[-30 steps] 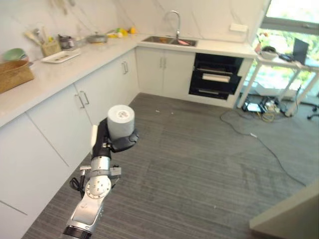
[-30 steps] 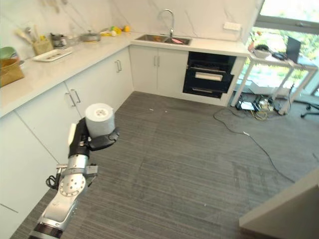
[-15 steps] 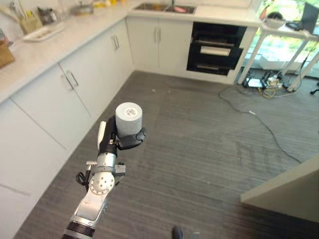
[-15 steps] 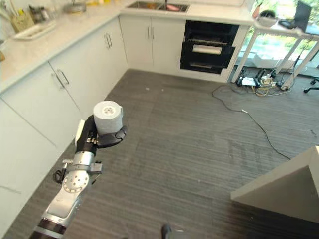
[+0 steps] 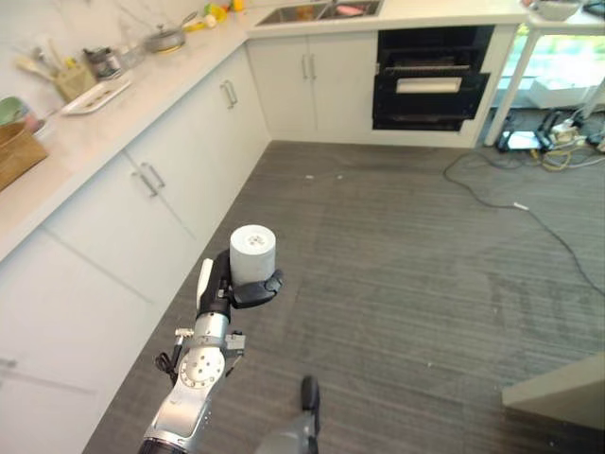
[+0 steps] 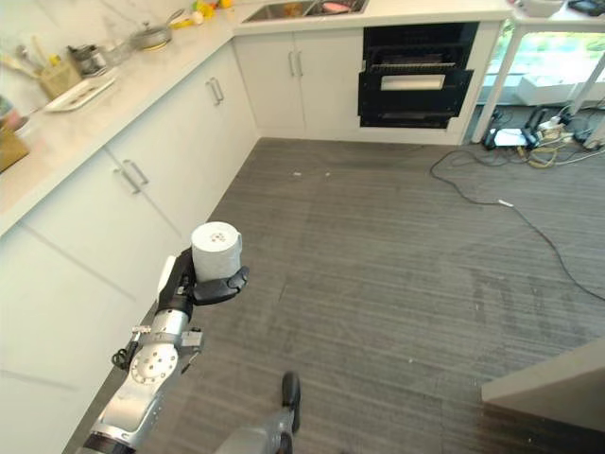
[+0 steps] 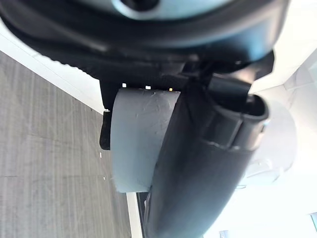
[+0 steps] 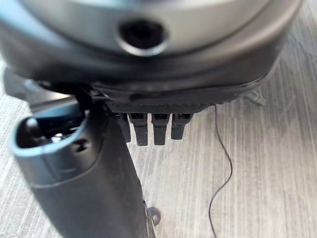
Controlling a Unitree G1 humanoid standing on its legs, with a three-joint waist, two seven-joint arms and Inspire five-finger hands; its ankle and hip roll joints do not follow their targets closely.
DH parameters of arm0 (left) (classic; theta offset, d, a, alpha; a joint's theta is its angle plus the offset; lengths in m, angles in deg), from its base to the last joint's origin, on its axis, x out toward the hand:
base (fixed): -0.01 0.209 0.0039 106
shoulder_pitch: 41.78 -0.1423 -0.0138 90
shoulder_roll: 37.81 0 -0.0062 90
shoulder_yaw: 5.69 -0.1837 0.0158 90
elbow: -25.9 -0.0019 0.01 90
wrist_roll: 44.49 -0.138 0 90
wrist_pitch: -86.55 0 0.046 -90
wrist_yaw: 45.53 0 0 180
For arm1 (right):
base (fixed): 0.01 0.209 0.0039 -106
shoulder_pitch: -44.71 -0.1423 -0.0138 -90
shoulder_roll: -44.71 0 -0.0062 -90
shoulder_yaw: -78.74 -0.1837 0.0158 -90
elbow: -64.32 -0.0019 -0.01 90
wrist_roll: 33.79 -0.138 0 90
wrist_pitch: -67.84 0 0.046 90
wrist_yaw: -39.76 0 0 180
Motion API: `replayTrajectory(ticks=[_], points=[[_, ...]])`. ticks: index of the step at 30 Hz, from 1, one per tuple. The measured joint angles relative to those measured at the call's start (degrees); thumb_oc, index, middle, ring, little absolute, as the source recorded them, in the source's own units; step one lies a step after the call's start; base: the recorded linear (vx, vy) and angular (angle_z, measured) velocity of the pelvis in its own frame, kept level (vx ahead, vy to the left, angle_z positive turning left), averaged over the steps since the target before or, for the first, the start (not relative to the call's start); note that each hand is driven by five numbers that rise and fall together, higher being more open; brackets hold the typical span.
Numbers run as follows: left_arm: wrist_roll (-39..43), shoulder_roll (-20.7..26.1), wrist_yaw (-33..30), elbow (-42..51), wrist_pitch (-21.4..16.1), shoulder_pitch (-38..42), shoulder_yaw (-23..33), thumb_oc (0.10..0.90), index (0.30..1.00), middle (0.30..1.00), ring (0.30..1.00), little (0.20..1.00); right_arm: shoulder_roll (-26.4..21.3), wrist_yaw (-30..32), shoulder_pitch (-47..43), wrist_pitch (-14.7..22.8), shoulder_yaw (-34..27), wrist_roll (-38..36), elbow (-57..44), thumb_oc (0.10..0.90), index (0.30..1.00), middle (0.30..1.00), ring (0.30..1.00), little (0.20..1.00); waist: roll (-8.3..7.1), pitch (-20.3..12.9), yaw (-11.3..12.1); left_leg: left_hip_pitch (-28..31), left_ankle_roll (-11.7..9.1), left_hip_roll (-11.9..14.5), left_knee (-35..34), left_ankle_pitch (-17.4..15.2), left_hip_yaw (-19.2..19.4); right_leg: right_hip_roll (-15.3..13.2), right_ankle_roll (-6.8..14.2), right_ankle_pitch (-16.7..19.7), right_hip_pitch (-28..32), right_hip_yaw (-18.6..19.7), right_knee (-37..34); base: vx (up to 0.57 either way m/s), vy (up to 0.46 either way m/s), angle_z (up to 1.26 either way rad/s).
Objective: Place the dishes in the dishwasher.
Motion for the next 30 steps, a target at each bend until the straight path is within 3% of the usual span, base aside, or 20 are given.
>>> replayTrajectory(ticks=[1,2,5,7,8,9,10,11,13,14,18,20,22,23,24,25,26,27,29,30], points=[[-0.01,0.04,0.04,0.06,0.0,-0.31,-0.1,0.4,0.3,0.3,0.3,0.3,-0.28,-0.09,0.16,-0.27,0.39,0.52,0.82,0.8,0.9,0.9,0.9,0.9,-1.1,-1.35,0.11,2.67,1.12,-0.48,-0.8,-1.48,-0.03,-1.13,2.13,-0.72,0.51,0.08,1.46,0.41,0.111,-0.33],[-0.01,0.29,-0.03,0.09,0.08,-0.18,-0.06,0.4,0.3,0.3,0.3,0.3,-0.25,-0.07,0.66,-0.53,0.41,0.57,0.72,0.8,0.9,0.9,0.9,0.9,-1.44,-2.41,-0.87,4.89,5.09,-1.55,-1.87,0.79,0.92,-2.2,3.92,-2.89,1.61,-0.49,4.05,0.28,0.065,-0.17],[-0.03,1.26,-0.43,0.92,0.5,0.7,-0.21,0.4,0.3,0.3,0.3,0.3,1.15,-0.17,0.87,0.13,0.93,0.57,-1.24,0.8,0.9,0.9,0.9,0.9,-4.7,-4.69,-1.72,7.3,7.31,-5.13,-1.11,-1.88,1.04,-6.39,12.06,-5.19,-2.5,-1.85,16.5,0.31,0.096,-0.07],[-0.05,2.0,-0.8,1.4,0.58,2.65,-1.06,0.4,0.3,0.3,0.3,0.3,1.77,-0.39,0.57,0.47,1.36,0.56,-3.25,0.8,0.9,0.9,0.9,0.9,-5.95,-5.17,-1.89,8.22,8.59,-7.08,0.06,-4.05,-0.95,-10.22,15.62,0.72,-4.99,-3.15,27.88,0.38,0.23,0.16],[-0.05,1.9,-1.11,1.46,0.79,3.73,-1.83,0.4,0.3,0.3,0.3,0.3,1.89,-0.23,0.04,0.51,1.11,0.52,-3.57,0.8,0.9,0.9,0.9,0.9,-5.5,-4.93,-2.31,8.58,11.89,-7.89,1.75,-7.22,-2.9,-11.03,13.62,4.05,-5.03,-3.6,30.66,0.43,0.237,0.39],[-0.06,2.16,-1.18,2.02,0.68,4.65,-2.11,0.4,0.3,0.3,0.3,0.3,2.06,-0.06,-0.43,0.56,0.78,0.49,-4.92,0.8,0.9,0.9,0.9,0.9,-5.17,-3.87,-2.47,8.71,11.02,-8.04,4.87,-10.0,-4.29,-11.26,10.94,21.15,-5.49,-3.79,35.57,0.17,0.043,0.45],[-0.09,2.31,-1.59,1.34,0.91,6.22,-3.26,0.4,0.3,0.3,0.3,0.3,2.26,0.22,-0.55,0.5,0.28,0.38,-6.64,0.8,0.9,0.9,0.9,0.9,-4.28,-2.63,-2.81,10.55,10.99,-8.53,5.04,-11.49,-8.98,-10.14,8.03,17.39,-7.85,-6.15,43.98,0.31,0.068,0.57],[-0.1,1.87,-2.03,1.4,0.92,7.1,-3.98,0.4,0.3,0.3,0.3,0.3,1.89,0.49,-1.07,0.76,-0.19,0.28,-8.71,0.8,0.9,0.9,0.9,0.9,-1.17,-0.95,-3.74,11.39,10.73,-6.1,4.86,-11.62,-10.0,-6.53,2.92,10.71,-12.62,-9.54,50.11,0.26,-0.039,0.6],[-0.15,2.76,-1.51,1.27,1.22,7.2,-3.97,0.4,0.3,0.3,0.3,0.3,1.03,0.92,-2.54,1.39,0.31,-0.08,-10.76,0.8,0.9,0.9,0.9,0.9,1.75,1.46,-5.6,13.98,9.97,-3.85,3.64,-11.36,-13.1,-0.6,2.71,3.63,-20.45,-13.26,50.23,0.5,-0.113,0.43],[-0.15,3.04,-1.59,1.31,1.2,7.44,-3.01,0.4,0.3,0.3,0.3,0.3,1.07,0.99,-3.59,1.74,0.86,-0.15,-12.82,0.8,0.9,0.9,0.9,0.9,2.15,3.37,-7.73,17.11,9.04,-2.32,2.72,-13.33,-15.82,1.85,2.43,-0.88,-26.37,-16.72,40.11,0.42,-0.124,0.37],[-0.11,3.11,-1.62,1.31,1.03,6.18,-1.01,0.4,0.3,0.3,0.3,0.3,1.16,1.22,-4.26,1.86,2.13,-0.69,-11.32,0.8,0.9,0.9,0.9,0.9,-2.21,4.52,-9.78,23.55,7.62,-3.69,0.96,-18.02,-15.56,-1.16,9.73,4.26,-35.98,-18.34,17.29,0.48,-0.156,0.27],[-0.08,2.97,-1.83,0.96,1.08,3.71,-0.36,0.4,0.3,0.3,0.3,0.3,2.01,1.38,-3.48,2.11,1.32,-0.72,-8.0,0.8,0.9,0.9,0.9,0.9,-2.21,4.21,-11.32,26.88,6.43,-1.34,1.08,-21.89,-17.97,-0.43,13.65,6.84,-33.61,-17.71,2.57,0.57,-0.249,0.61],[-0.14,2.73,-0.82,-1.89,1.27,4.17,-1.78,0.4,0.3,0.3,0.3,0.3,3.99,1.19,-2.49,1.5,-0.17,-0.71,-3.28,0.8,0.9,0.9,0.9,0.9,-1.79,4.04,-13.75,27.21,3.52,2.38,4.84,-23.05,-20.37,0.92,14.49,13.88,-29.59,-16.42,-2.1,0.43,-0.317,1.23],[-0.15,2.72,0.28,-2.99,1.87,4.33,-2.06,0.4,0.3,0.3,0.3,0.3,4.76,1.02,-2.8,1.14,-0.21,-0.73,-0.76,0.8,0.9,0.9,0.9,0.9,-2.47,4.11,-14.77,27.04,-0.61,2.87,6.4,-20.41,-20.88,0.16,13.63,14.44,-28.75,-17.8,-0.4,0.25,-0.215,1.21],[-0.14,2.4,1.32,-3.44,2.89,4.08,-2.67,0.4,0.3,0.3,0.3,0.3,5.3,0.77,-1.66,0.53,0.18,-0.71,0.98,0.8,0.9,0.9,0.9,0.9,-3.54,3.98,-15.62,28.34,-3.33,2.83,6.93,-17.38,-21.86,-1.26,10.22,16.67,-26.39,-19.92,0.66,0.27,-0.212,1.31],[-0.19,2.24,1.56,-2.53,2.97,1.98,-3.22,0.4,0.3,0.3,0.3,0.3,5.52,0.71,1.37,-0.17,0.21,-0.7,2.02,0.8,0.9,0.9,0.9,0.9,-5.11,2.68,-15.82,31.14,-4.62,2.04,6.61,-18.55,-21.71,-1.19,1.93,21.85,-23.5,-18.97,2.08,0.38,-0.315,1.0],[-0.17,1.37,1.18,-1.61,2.79,0.16,-3.34,0.4,0.3,0.3,0.3,0.3,4.12,0.77,3.04,0.02,0.22,-0.69,2.41,0.8,0.9,0.9,0.9,0.9,-3.45,1.56,-15.09,31.56,-4.1,2.17,5.78,-18.15,-21.53,0.65,-1.01,18.93,-22.45,-19.54,3.44,0.3,-0.328,0.41],[-0.15,1.94,1.19,-0.58,2.79,-0.39,-3.21,0.4,0.3,0.3,0.3,0.3,2.85,0.8,2.7,0.18,-0.03,-0.7,3.0,0.8,0.9,0.9,0.9,0.9,-2.07,1.0,-14.28,30.1,-2.74,1.4,6.86,-16.77,-21.29,2.49,-1.77,17.65,-21.31,-19.37,2.67,0.35,-0.383,0.0],[0.08,3.78,1.1,0.81,2.37,-0.09,-1.4,0.4,0.3,0.3,0.3,0.3,2.43,0.65,-0.33,0.17,-0.38,-0.79,2.88,0.8,0.9,0.9,0.9,0.9,-2.52,0.78,-14.11,27.36,-0.91,-0.02,12.62,-15.23,-17.77,3.48,-3.18,14.99,-19.18,-20.02,2.0,0.28,-0.301,-0.07],[0.37,3.45,0.86,0.67,2.43,0.51,-1.48,0.4,0.3,0.3,0.3,0.3,2.16,0.78,-2.03,0.19,-0.75,-1.03,2.92,0.8,0.9,0.9,0.9,0.9,-2.32,0.83,-13.98,25.07,-1.81,0.93,17.25,-14.01,-17.41,2.9,0.03,12.75,-18.54,-22.31,2.1,0.23,-0.252,0.05]])
